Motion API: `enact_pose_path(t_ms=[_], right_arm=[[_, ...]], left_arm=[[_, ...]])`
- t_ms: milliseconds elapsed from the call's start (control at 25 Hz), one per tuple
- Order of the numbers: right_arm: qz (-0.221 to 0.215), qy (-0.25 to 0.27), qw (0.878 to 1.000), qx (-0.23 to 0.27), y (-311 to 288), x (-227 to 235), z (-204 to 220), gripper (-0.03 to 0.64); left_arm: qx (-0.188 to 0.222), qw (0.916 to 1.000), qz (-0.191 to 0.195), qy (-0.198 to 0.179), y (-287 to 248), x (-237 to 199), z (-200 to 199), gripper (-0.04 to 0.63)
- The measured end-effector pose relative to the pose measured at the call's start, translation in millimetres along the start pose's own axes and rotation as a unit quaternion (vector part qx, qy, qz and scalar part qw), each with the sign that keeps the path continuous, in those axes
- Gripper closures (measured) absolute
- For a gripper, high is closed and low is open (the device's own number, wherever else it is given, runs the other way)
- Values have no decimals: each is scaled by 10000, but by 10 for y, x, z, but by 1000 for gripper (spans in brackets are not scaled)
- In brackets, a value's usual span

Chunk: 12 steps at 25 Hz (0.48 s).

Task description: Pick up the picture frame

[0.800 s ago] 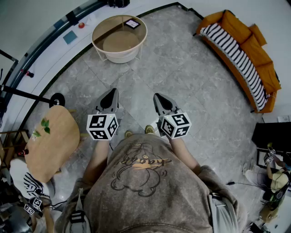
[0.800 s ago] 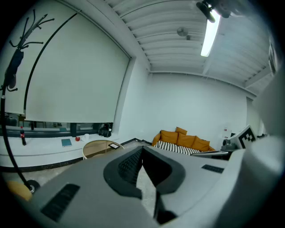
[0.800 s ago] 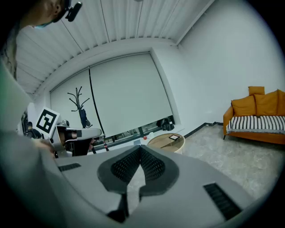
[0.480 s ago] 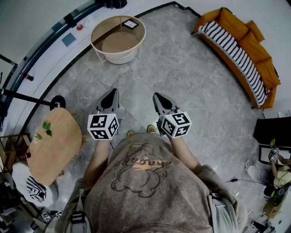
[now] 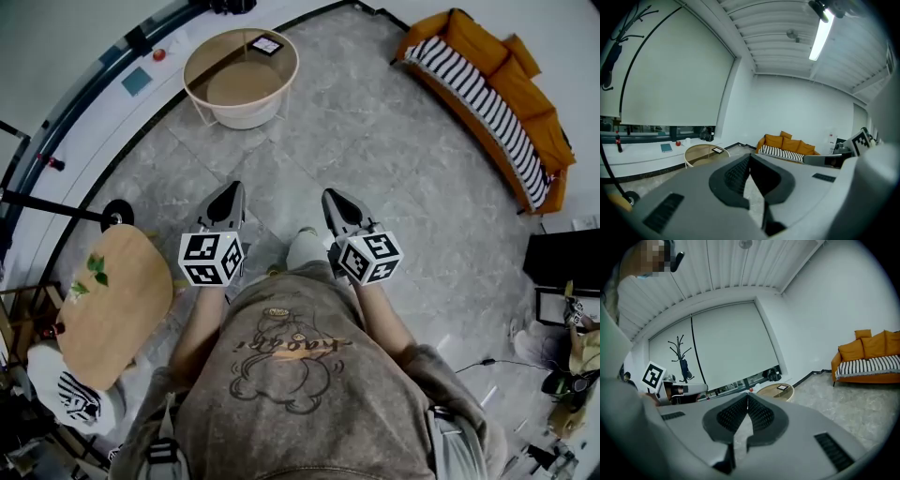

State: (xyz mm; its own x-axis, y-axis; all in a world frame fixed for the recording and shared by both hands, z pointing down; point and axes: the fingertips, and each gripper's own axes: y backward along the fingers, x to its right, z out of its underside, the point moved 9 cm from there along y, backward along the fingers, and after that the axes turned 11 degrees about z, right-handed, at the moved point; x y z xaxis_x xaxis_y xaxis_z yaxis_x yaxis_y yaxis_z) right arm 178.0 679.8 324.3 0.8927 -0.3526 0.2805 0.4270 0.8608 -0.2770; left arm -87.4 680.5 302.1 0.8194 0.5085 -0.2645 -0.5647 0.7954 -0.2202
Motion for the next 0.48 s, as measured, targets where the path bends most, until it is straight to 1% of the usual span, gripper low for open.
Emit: enact_pose_path(t_ms=[200, 480], right_arm=[[-32, -26, 10000, 59, -137, -73, -8, 598], [8, -29, 10000, 87, -433, 24, -68, 598]], left_arm=[[-52, 10000, 68, 10, -54, -111, 5, 577], [20, 10000, 87, 19, -278, -296, -81, 577]])
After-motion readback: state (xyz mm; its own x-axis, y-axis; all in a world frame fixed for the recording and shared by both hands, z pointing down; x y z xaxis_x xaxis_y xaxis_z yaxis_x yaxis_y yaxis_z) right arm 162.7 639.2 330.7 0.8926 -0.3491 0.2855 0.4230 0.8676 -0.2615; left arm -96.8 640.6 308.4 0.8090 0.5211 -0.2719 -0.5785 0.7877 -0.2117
